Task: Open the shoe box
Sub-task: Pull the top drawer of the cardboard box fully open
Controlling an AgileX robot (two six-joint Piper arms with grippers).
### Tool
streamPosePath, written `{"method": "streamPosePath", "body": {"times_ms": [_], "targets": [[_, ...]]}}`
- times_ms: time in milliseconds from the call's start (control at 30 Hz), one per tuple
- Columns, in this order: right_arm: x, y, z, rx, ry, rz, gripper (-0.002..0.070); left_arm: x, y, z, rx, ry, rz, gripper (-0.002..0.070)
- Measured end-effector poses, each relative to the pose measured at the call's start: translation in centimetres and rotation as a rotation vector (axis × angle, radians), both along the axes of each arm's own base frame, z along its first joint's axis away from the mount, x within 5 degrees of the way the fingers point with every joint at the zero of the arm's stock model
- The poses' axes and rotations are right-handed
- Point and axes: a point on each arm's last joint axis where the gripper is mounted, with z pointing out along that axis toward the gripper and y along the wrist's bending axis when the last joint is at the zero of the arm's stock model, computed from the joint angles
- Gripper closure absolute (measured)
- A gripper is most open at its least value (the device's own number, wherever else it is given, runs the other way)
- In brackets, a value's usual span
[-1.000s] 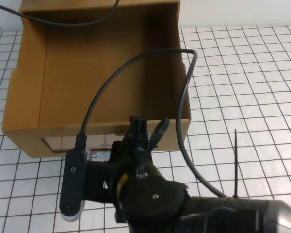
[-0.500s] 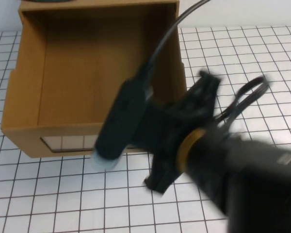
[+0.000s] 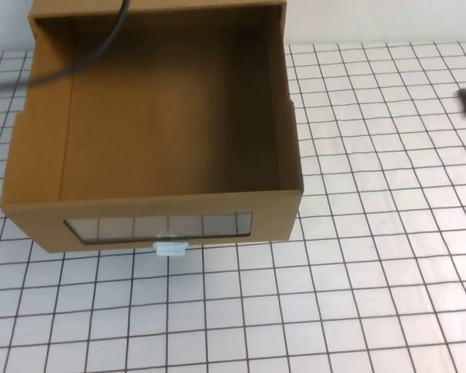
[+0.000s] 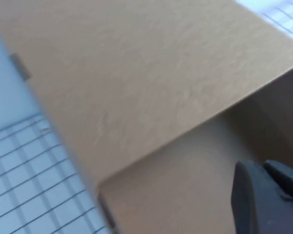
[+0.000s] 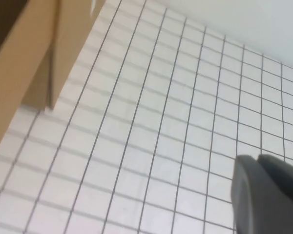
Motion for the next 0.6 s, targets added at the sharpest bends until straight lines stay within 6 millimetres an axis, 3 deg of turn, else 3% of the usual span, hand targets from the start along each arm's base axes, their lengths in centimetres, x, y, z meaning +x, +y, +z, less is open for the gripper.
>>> {"method": "streamPosePath", "body": {"times_ms": [133, 233, 400, 600], "targets": [[-0.9, -3.4, -0.5, 0.136, -0.036, -0.068, 0.0689, -4.6, 1.1, -2.7, -0.01, -0.146, 0.081, 0.0677], [-2.5, -4.8, -1.8, 0.196, -0.074, -0.077, 0.0689, -8.6, 2.0, -5.2, -0.057, -0.282, 0.146, 0.0677], [-5.5, -5.3, -5.5, 0.306, -0.142, -0.011, 0.0689, -13.5, 3.3, -11.5, -0.154, -0.417, 0.264, 0.0677], [-7.6, -5.5, -10.1, 0.414, -0.218, 0.042, 0.0689, -18.2, 4.1, -18.6, -0.179, -0.426, 0.297, 0.0677]]}}
